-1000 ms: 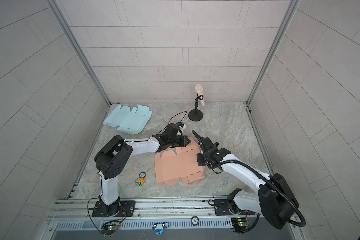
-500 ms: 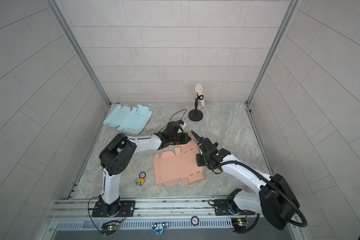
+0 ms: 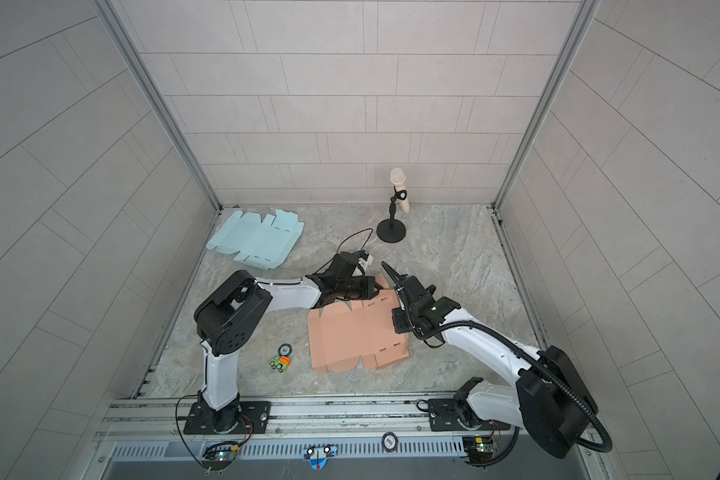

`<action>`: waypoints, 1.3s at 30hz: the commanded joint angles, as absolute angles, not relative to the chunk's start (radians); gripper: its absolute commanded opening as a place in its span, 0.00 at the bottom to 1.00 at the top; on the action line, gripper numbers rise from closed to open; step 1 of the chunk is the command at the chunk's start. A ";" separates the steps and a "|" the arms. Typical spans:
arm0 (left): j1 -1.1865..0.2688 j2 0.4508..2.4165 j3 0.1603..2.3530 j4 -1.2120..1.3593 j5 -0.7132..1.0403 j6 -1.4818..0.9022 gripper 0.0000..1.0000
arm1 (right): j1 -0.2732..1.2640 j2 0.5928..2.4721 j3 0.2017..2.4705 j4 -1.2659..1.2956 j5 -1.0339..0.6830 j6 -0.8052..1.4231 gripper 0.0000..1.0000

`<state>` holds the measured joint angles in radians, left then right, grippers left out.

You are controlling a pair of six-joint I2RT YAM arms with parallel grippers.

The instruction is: Fold the paper box

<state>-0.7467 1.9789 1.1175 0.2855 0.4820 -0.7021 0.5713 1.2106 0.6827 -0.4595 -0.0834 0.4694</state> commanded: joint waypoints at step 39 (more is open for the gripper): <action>-0.661 1.814 0.959 0.118 0.343 -0.477 0.52 | 0.588 1.261 0.763 -0.500 -0.017 0.412 0.00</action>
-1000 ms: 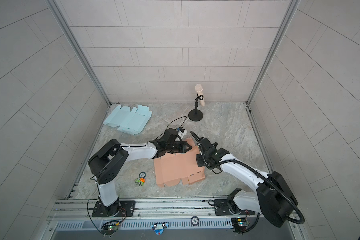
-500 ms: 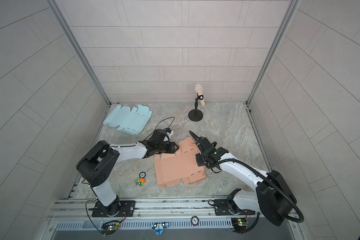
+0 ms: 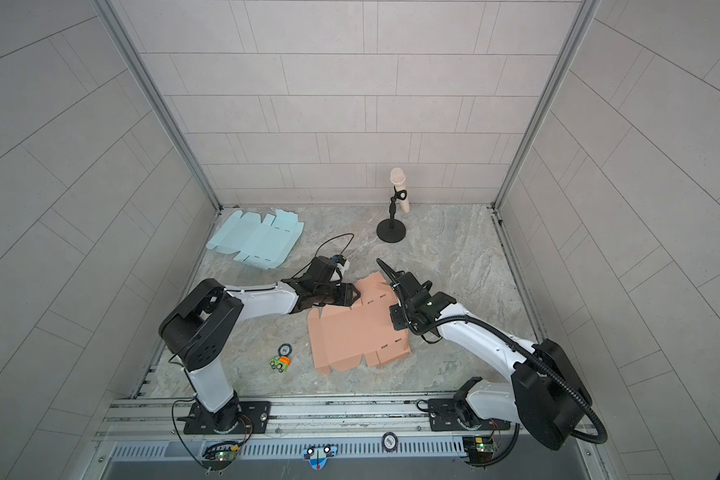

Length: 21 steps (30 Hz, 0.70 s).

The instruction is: Fold the paper box

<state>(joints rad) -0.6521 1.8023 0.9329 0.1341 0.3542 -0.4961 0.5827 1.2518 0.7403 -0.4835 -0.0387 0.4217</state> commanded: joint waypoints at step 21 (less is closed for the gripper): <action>-0.729 1.802 0.962 0.123 0.341 -0.448 0.41 | 0.598 1.275 0.761 -0.498 -0.004 0.403 0.00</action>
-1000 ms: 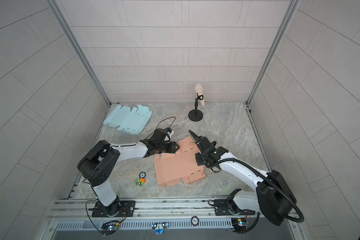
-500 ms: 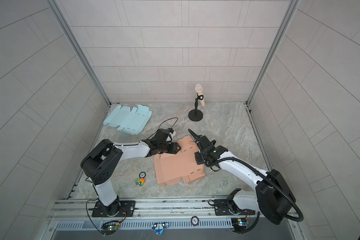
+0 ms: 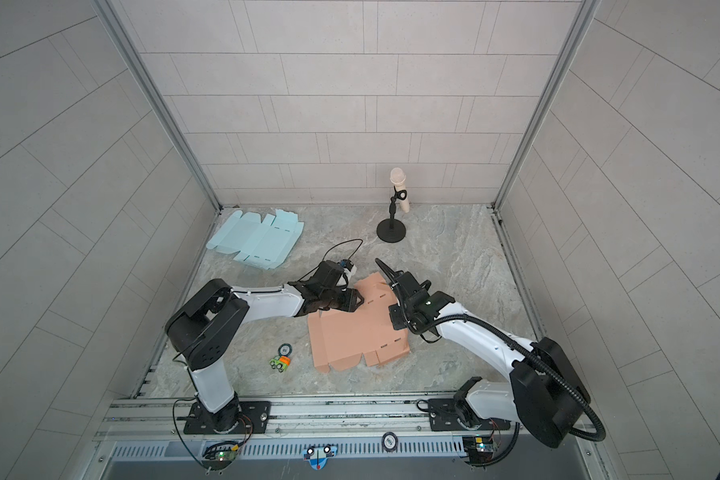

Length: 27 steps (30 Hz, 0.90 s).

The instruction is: Fold the paper box

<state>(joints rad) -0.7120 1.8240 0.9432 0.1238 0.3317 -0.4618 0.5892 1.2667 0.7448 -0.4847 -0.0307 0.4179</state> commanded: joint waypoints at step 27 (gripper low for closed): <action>-0.536 1.347 0.689 0.321 0.513 -0.625 0.42 | 0.887 1.296 0.889 -0.584 0.582 0.167 0.00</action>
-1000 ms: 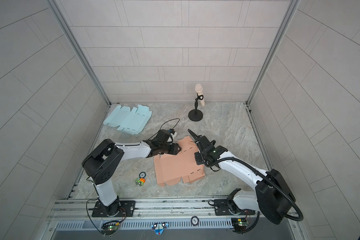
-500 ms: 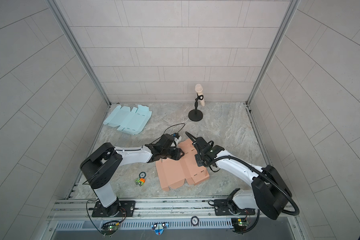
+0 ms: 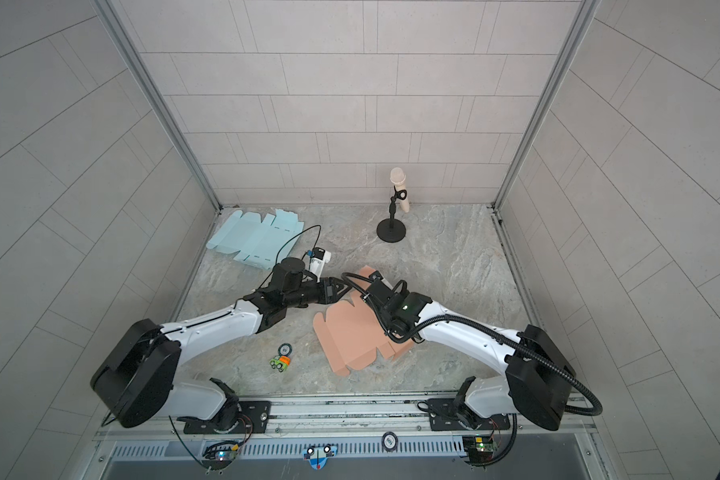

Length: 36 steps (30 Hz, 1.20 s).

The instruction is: Fold the paper box

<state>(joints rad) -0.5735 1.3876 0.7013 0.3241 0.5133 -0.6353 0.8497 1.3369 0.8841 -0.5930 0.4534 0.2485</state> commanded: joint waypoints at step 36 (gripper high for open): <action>-0.545 1.724 0.784 0.461 0.618 -0.604 0.38 | 1.022 1.442 0.790 -0.197 0.791 -0.385 0.00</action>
